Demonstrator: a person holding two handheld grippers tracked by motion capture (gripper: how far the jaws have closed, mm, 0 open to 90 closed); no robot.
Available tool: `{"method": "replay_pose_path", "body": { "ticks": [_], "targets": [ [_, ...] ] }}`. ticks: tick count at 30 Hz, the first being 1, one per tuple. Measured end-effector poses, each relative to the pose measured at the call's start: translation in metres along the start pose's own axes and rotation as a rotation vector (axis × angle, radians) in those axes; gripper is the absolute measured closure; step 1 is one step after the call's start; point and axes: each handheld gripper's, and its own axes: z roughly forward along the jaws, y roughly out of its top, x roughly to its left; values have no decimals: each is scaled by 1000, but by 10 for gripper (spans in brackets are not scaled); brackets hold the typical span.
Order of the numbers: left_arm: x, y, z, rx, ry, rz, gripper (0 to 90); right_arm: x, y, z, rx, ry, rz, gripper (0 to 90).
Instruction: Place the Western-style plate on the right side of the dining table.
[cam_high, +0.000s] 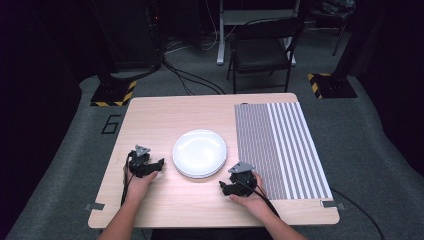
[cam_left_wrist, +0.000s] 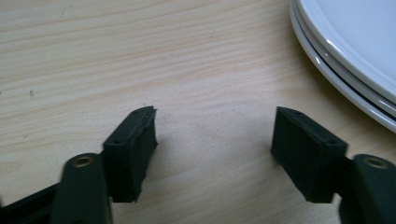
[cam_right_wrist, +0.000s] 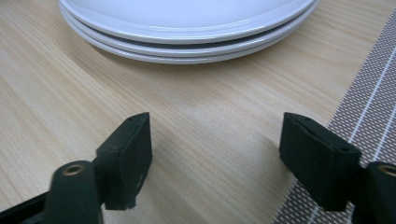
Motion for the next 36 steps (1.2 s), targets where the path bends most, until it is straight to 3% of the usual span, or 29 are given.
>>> {"method": "replay_pose_path", "body": {
  "ticks": [3,8,13,18,21,30,33,36],
  "targets": [
    [0,3,-2,12,4,-24,453,-2,0,-3,5,0,18,347],
    [-1,10,-7,1,-9,-31,473,-8,1,-8,7,-13,54,410],
    [-6,20,-14,-11,-45,-54,482,-13,1,-13,-16,-39,65,420],
    [-16,32,-18,-2,-98,-69,488,-15,4,-17,-32,-37,72,446],
    [-22,40,-18,14,-116,-55,497,-16,5,-18,-37,-33,69,456],
    [-34,60,-14,-15,-141,-76,522,-18,7,-21,-62,-47,96,480],
    [-35,64,-10,6,-139,-52,532,-22,7,-22,-59,-46,113,477],
    [-34,63,-5,27,-162,-49,532,-27,7,-22,-50,-46,132,477]
  ]
}}
